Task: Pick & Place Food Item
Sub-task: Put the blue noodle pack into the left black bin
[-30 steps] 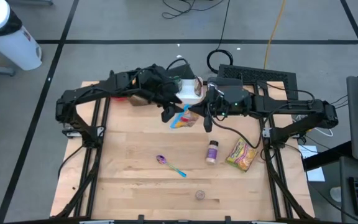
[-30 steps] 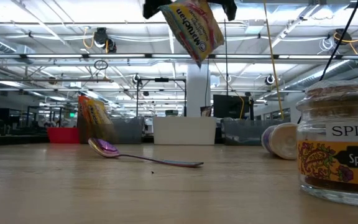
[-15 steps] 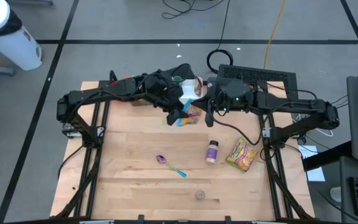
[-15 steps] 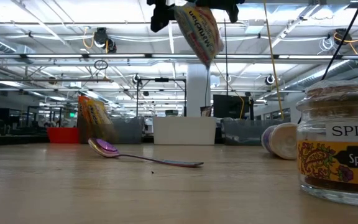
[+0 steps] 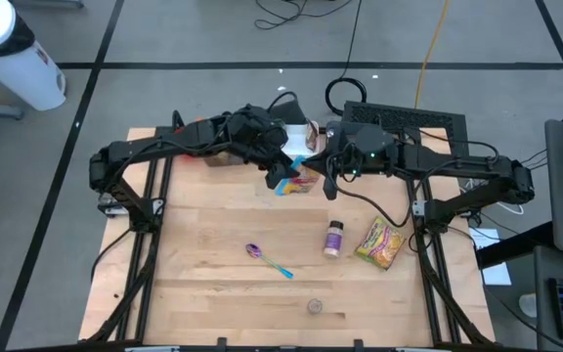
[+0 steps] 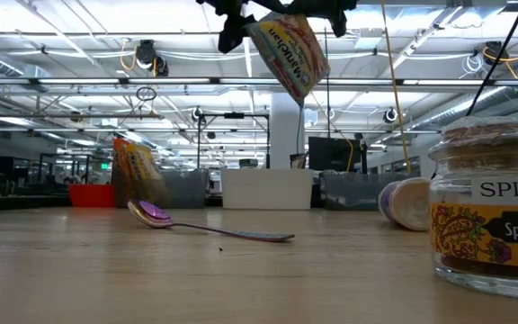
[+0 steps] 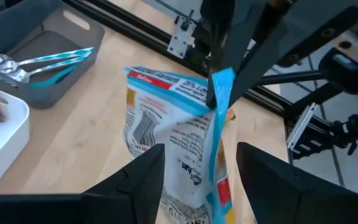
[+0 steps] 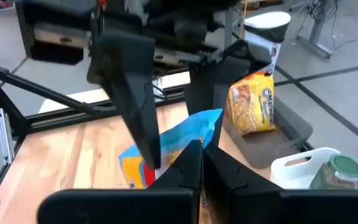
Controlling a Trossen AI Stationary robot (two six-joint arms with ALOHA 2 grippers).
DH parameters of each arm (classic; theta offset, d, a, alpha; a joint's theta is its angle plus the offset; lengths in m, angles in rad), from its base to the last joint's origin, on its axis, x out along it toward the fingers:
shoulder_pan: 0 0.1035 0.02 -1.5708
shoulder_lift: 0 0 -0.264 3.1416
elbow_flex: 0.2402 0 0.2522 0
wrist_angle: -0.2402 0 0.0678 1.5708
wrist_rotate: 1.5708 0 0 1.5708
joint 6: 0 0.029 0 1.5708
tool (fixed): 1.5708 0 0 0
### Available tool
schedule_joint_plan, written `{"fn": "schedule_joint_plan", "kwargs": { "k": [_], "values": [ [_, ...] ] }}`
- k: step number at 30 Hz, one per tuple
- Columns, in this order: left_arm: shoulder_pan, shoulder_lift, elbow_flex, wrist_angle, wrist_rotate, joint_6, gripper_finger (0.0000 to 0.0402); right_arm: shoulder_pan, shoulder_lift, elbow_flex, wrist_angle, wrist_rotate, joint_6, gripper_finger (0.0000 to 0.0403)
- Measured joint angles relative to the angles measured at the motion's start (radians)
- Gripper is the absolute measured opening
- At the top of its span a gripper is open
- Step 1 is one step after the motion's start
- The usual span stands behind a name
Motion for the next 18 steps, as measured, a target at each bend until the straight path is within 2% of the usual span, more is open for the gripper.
{"fn": "schedule_joint_plan", "kwargs": {
  "k": [4, 13, 18],
  "values": [
    [0.000, 0.000, 0.000, -0.001, 0.009, 0.000, 0.0197, 0.000, 0.000, -0.014, 0.001, 0.001, 0.018, 0.0000],
    [0.000, 0.000, 0.000, -0.017, 0.010, 0.005, 0.0128, 0.000, 0.000, -0.022, 0.050, 0.001, 0.023, 0.0000],
    [0.000, 0.000, 0.000, -0.016, 0.010, 0.016, 0.0111, 0.000, 0.000, -0.022, 0.061, 0.001, 0.024, 0.0000]
  ]
}}
